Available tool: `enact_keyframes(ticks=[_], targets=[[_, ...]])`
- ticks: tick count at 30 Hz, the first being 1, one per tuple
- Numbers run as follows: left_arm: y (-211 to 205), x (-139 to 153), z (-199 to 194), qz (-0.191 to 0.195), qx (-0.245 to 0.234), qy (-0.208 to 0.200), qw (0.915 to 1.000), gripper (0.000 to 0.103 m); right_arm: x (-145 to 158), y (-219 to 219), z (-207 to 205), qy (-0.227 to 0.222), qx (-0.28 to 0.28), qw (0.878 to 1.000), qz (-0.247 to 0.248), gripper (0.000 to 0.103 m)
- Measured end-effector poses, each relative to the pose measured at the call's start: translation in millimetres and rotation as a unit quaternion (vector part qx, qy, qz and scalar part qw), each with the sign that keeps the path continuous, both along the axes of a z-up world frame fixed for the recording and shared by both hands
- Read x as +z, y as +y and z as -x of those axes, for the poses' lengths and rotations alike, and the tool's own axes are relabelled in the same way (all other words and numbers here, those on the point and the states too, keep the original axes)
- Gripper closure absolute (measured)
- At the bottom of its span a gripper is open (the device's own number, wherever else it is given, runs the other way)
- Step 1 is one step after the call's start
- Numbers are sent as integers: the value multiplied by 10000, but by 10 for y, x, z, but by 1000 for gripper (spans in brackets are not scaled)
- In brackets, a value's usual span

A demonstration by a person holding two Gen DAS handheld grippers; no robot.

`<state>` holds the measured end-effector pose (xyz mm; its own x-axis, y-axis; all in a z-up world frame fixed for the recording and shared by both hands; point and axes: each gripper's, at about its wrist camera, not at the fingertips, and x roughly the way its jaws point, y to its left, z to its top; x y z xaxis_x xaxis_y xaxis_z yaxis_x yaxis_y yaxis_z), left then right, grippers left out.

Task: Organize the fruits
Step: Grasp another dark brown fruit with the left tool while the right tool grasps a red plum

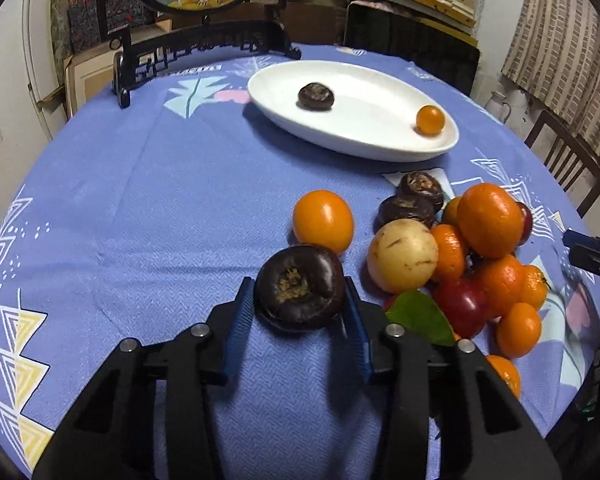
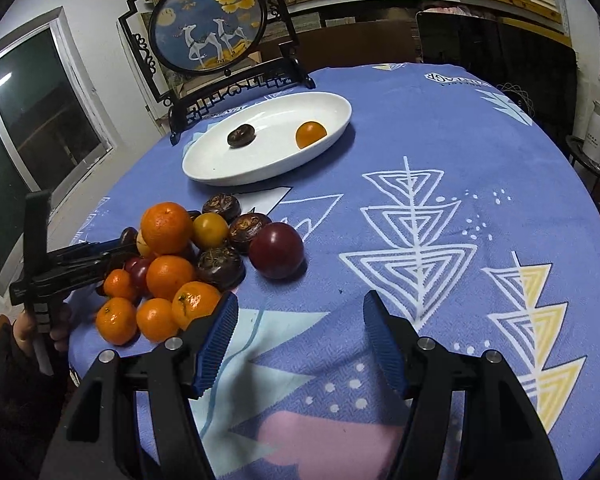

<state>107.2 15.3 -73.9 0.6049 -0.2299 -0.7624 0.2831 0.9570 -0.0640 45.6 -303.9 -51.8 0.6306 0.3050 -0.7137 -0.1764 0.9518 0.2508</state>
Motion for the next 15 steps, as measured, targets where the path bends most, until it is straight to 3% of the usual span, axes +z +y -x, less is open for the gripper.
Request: enact_keyframes(ticks=[6,15], targets=[[64,90,96,245,29,-307,9992,61,-27,136,-177,46,104,9998,178,37],[107,106,99,388,77,-329,9987,61,-145,432,-532,198,306,9977,568,39]])
